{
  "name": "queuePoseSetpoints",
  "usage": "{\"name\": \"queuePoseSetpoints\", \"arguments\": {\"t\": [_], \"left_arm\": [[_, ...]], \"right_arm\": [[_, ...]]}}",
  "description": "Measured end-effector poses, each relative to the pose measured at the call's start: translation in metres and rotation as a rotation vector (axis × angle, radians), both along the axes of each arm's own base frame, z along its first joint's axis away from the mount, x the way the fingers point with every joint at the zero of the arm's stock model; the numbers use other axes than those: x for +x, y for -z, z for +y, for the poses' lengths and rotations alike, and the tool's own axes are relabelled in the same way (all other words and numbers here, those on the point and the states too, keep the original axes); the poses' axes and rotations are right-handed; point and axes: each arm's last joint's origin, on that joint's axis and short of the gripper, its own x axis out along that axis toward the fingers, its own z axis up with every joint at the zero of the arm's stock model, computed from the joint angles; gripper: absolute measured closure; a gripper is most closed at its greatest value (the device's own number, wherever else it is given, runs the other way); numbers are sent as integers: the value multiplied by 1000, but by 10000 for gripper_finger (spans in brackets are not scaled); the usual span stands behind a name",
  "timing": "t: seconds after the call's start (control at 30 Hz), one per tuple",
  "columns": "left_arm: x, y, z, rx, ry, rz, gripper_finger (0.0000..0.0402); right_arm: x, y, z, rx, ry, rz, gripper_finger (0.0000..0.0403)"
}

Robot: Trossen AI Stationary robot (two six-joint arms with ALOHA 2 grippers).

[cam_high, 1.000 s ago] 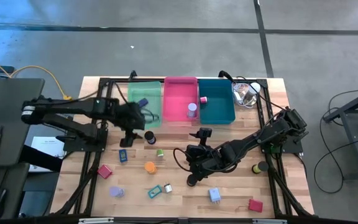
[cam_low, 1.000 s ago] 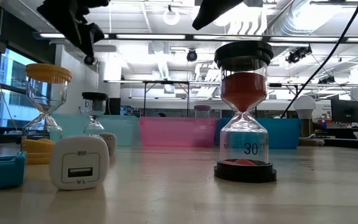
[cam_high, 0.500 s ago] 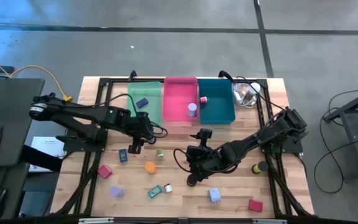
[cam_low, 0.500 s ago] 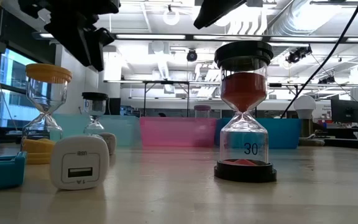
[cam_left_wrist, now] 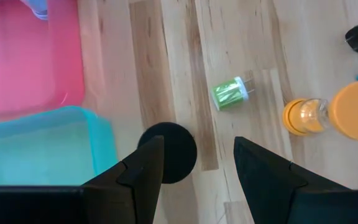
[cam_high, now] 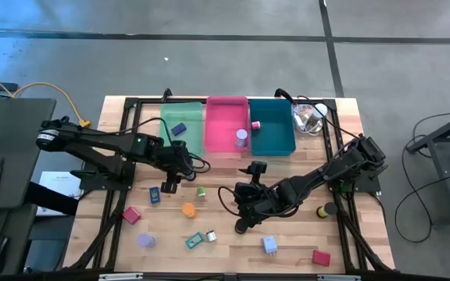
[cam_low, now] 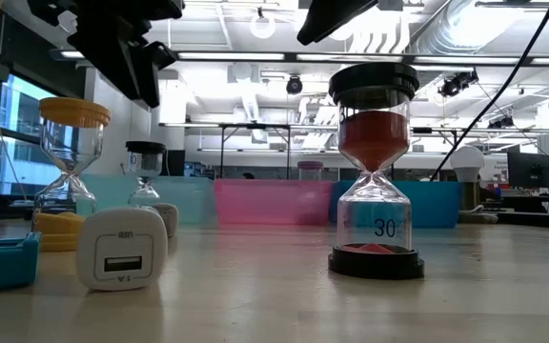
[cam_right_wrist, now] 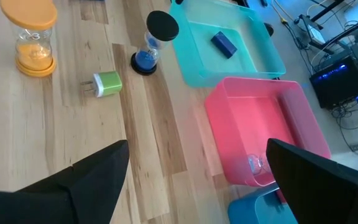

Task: Pick & Place Office items
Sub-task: Put the blue hourglass into the pink bin

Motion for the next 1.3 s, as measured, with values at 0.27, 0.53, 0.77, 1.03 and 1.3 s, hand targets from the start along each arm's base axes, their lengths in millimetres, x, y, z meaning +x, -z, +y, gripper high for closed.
{"name": "queuePoseSetpoints", "arguments": {"t": [0.27,0.53,0.77,1.03,1.3], "left_arm": [[-1,0,-1,-30,4,9,215],[-1,1,-1,-36,-6,13,214],[-1,1,-1,-45,-24,12,169],[-1,0,1,0,-27,7,79],[0,1,1,-8,-71,8,65]], "right_arm": [[0,0,0,2,2,-1,35],[0,0,0,2,2,0,35],[0,0,0,2,1,0,35],[0,0,0,2,1,0,35],[0,0,0,16,-7,8,35]]}}
